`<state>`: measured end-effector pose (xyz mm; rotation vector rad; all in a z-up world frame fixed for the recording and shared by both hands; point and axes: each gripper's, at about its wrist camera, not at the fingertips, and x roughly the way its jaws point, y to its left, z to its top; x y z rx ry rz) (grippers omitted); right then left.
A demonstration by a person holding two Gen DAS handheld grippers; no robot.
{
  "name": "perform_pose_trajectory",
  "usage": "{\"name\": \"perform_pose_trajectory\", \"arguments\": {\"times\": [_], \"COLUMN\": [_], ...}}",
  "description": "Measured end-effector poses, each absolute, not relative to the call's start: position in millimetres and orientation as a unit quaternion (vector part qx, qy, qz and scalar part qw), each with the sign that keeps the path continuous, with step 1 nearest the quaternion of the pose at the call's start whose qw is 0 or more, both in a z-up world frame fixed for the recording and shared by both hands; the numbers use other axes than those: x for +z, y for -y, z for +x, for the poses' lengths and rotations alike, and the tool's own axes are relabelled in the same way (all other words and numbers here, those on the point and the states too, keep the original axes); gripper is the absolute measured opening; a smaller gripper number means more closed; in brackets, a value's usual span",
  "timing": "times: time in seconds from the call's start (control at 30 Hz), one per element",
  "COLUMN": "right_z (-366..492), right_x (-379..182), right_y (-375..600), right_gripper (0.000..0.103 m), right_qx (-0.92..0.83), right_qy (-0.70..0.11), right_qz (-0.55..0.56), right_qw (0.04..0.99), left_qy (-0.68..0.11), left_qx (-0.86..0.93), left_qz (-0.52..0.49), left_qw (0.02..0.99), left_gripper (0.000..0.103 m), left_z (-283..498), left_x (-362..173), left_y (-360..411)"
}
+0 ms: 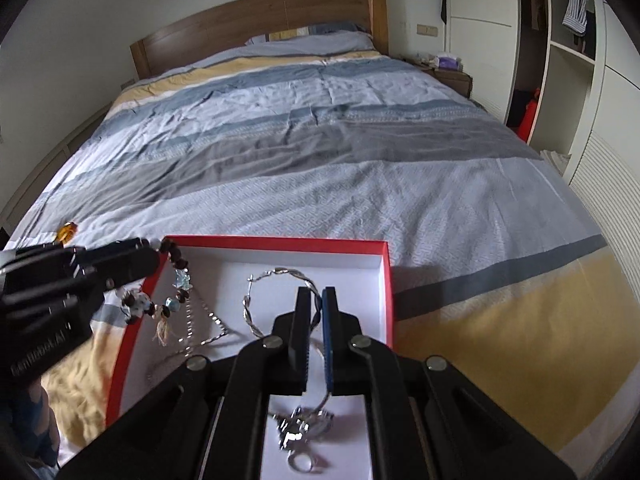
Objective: Organize jewelry
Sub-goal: 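Carry the bracelet and twisted ring over the red box, then lower both pieces into the box and open both tools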
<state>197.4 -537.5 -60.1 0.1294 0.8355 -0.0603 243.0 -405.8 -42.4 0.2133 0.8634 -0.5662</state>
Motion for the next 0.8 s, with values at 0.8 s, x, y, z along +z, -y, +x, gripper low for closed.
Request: {"name": "perform_pose_trajectory", "arguments": {"times": [0.8], "right_z": [231], "right_x": [-100], "right_y": [532], "right_gripper": [0.006], "right_qx": [-0.051], "right_qy": [-0.48], "right_qz": [0.037], "right_qw": [0.875], "left_qy": [-0.463], "left_qx": [-0.246], "left_qz": [0.105], "left_qw": [0.845], "left_gripper": [0.034], "left_z": [255], "left_x": [-94], "left_y": [400]}}
